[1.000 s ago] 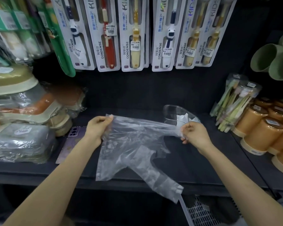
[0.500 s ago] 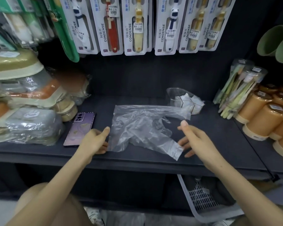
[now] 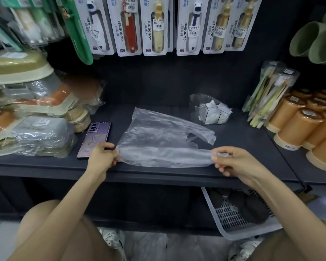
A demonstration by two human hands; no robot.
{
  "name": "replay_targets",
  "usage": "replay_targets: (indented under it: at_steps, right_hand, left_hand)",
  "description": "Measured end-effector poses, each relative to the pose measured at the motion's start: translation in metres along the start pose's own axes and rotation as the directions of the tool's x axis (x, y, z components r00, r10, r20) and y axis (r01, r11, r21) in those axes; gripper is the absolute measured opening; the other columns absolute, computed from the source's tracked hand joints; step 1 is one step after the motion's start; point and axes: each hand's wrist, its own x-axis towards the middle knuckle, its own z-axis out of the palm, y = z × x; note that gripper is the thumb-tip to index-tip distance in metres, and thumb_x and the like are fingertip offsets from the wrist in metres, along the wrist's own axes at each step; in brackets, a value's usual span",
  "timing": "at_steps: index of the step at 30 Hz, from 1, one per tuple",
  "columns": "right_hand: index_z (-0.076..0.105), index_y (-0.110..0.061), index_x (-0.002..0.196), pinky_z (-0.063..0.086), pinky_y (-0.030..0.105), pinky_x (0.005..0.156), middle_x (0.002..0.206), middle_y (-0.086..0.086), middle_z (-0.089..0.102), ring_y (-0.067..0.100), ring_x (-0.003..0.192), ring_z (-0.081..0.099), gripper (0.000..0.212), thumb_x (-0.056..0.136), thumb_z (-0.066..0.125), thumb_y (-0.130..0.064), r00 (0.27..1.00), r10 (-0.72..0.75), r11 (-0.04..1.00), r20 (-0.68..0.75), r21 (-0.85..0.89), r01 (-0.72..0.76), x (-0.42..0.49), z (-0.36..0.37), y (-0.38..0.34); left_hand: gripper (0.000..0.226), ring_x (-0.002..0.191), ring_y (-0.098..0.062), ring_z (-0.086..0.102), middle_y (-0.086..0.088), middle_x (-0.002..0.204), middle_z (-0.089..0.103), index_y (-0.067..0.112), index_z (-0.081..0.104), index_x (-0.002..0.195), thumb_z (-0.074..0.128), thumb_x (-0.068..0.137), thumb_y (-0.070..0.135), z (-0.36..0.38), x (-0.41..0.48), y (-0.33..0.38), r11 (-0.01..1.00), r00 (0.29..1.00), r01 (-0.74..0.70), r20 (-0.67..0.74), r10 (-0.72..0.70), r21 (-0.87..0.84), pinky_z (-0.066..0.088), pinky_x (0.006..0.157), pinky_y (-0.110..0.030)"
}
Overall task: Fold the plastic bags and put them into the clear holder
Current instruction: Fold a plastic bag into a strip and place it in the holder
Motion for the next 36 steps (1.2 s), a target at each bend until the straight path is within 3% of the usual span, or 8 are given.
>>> replay_targets:
  at_steps: [10,13,16,18,21,27,32,36]
  right_hand:
    - [0.064,-0.008,0.109,0.039,0.023,0.043,0.073,0.011,0.068,0.014,0.052,0.052,0.032,0.083,0.072,-0.024,0.987,0.153,0.971,-0.055,-0.18,-0.161,0.013,-0.047,0.014]
    - [0.065,-0.014,0.11,0.045,0.031,0.063,0.089,0.005,0.067,0.021,0.079,0.062,0.039,0.085,0.068,-0.043,0.955,-0.06,0.832,-0.291,-0.543,-0.113,0.012,-0.052,0.008]
    - [0.066,-0.012,0.114,0.049,0.038,0.077,0.103,0.01,0.068,0.034,0.095,0.062,0.037,0.091,0.059,-0.04,0.772,-0.56,0.531,-0.299,-0.845,0.058,0.018,-0.026,0.004]
    - [0.07,-0.01,0.11,0.05,0.04,0.083,0.107,0.011,0.07,0.034,0.096,0.064,0.04,0.091,0.052,-0.041,0.693,-0.712,0.391,-0.117,-0.885,0.252,0.021,0.01,0.001]
    - [0.069,-0.012,0.115,0.046,0.043,0.096,0.117,0.008,0.068,0.029,0.108,0.064,0.05,0.089,0.041,-0.045,0.689,-0.692,0.153,0.213,-0.89,0.429,0.033,0.063,0.012]
    - [0.027,-0.02,0.151,0.001,0.028,0.116,0.158,0.0,0.018,0.019,0.148,0.015,0.089,0.081,0.0,-0.068,0.834,-0.351,0.16,0.425,-0.851,0.501,0.036,0.086,0.028]
    - [0.064,-0.006,0.121,0.042,0.035,0.097,0.122,0.01,0.066,0.029,0.114,0.06,0.06,0.096,0.032,-0.05,0.67,-0.739,0.385,0.078,-0.767,0.514,0.058,0.075,-0.011]
    - [0.056,-0.007,0.131,0.035,0.034,0.101,0.129,0.009,0.06,0.028,0.122,0.051,0.044,0.099,0.046,-0.036,0.76,-0.648,0.455,0.047,-0.777,0.436,0.113,0.084,-0.051]
  left_hand:
    - [0.027,0.059,-0.018,0.063,-0.008,0.085,0.059,0.009,0.053,0.109,0.066,0.091,0.024,-0.014,-0.021,0.017,0.984,0.952,0.163,0.251,-0.178,0.076,0.039,0.045,-0.019]
    - [0.039,0.073,-0.024,0.063,-0.013,0.096,0.063,0.013,0.053,0.113,0.063,0.09,0.042,-0.022,-0.024,0.027,0.948,0.949,0.122,0.244,-0.199,0.295,0.043,0.059,-0.027]
    - [0.042,0.1,-0.037,0.059,-0.017,0.107,0.062,0.005,0.055,0.124,0.055,0.095,0.036,-0.014,-0.012,0.018,0.65,0.949,-0.272,0.085,0.305,0.709,0.045,0.083,-0.039]
    - [0.038,0.098,-0.043,0.06,-0.023,0.106,0.064,-0.002,0.064,0.112,0.047,0.093,0.027,0.002,-0.008,0.013,0.368,0.717,-0.56,0.212,0.664,0.742,0.047,0.086,-0.046]
    - [0.055,0.116,-0.04,0.058,-0.021,0.124,0.062,-0.002,0.063,0.119,0.032,0.093,0.035,0.026,0.003,0.003,0.102,0.558,-0.725,0.494,0.666,0.681,0.045,0.098,-0.048]
    - [0.093,0.148,-0.018,0.014,-0.002,0.159,0.021,0.011,0.024,0.151,-0.008,0.079,0.06,0.027,0.021,-0.02,0.212,0.756,-0.639,0.552,0.352,0.74,0.008,0.119,-0.035]
    - [0.039,0.128,-0.031,0.049,-0.014,0.133,0.057,0.002,0.054,0.132,0.047,0.101,0.025,0.026,0.029,-0.002,0.654,0.801,-0.576,0.179,0.572,0.491,0.037,0.101,-0.033]
    - [0.031,0.11,-0.038,0.057,-0.022,0.115,0.064,-0.002,0.055,0.12,0.05,0.098,0.019,0.045,0.056,0.029,0.829,0.937,-0.298,-0.019,0.347,0.473,0.04,0.085,-0.036]
